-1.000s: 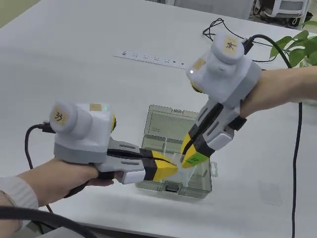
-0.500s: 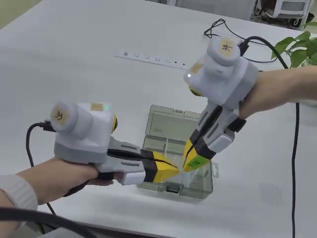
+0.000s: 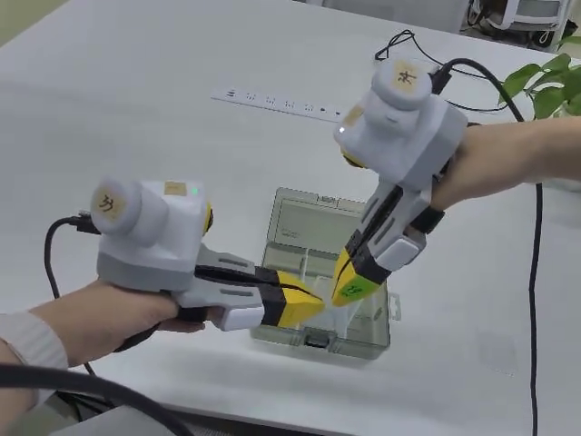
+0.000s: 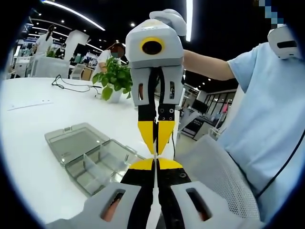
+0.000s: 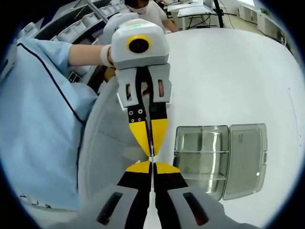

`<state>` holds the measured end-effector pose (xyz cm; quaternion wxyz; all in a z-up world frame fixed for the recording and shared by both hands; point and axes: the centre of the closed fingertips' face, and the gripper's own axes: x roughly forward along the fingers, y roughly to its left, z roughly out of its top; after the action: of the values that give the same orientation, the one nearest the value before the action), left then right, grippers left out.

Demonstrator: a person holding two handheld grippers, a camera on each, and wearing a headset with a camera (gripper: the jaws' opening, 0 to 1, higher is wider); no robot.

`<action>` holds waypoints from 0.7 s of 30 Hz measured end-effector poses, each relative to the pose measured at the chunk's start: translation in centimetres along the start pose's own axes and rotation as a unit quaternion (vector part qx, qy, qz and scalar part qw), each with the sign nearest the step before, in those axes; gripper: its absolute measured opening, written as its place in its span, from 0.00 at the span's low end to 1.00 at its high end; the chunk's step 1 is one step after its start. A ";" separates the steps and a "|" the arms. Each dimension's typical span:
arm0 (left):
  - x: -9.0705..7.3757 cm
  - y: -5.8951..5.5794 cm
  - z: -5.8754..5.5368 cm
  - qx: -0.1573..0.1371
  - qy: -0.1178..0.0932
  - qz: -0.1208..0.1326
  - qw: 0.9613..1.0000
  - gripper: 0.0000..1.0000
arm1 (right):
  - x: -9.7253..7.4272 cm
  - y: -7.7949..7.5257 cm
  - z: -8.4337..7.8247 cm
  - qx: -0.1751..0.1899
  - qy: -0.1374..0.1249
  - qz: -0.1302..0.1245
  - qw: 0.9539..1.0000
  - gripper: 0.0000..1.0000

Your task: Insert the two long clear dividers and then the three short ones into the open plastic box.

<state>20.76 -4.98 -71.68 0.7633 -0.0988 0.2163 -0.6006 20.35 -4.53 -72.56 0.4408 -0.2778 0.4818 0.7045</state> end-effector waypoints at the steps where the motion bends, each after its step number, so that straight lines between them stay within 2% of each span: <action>1: 0.0 0.0 0.0 0.000 0.001 -0.001 1.000 0.00 | 0.0 0.0 0.0 -0.002 0.001 0.000 1.000 0.02; 7: 0.3 -0.1 -0.1 0.004 0.003 0.003 1.000 0.00 | 0.0 -0.1 -0.2 -0.002 0.004 -0.004 1.000 0.02; 13: 0.0 0.6 -0.1 0.010 -0.004 0.019 1.000 0.01 | -0.1 -0.6 -0.2 0.005 0.002 -0.011 1.000 0.02; 16: -0.4 1.6 -0.3 0.004 -0.001 0.047 0.999 0.15 | -0.2 -1.3 -0.4 0.009 0.005 -0.027 1.000 0.02; 21: -1.2 3.0 -0.7 0.019 0.003 0.086 0.996 0.32 | -0.5 -2.9 -0.9 0.017 0.015 -0.065 0.998 0.02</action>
<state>22.89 -2.98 -73.31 0.8135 -0.0637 0.2149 -0.5366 23.13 -5.14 -73.82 0.4833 -0.3118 0.4808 0.6618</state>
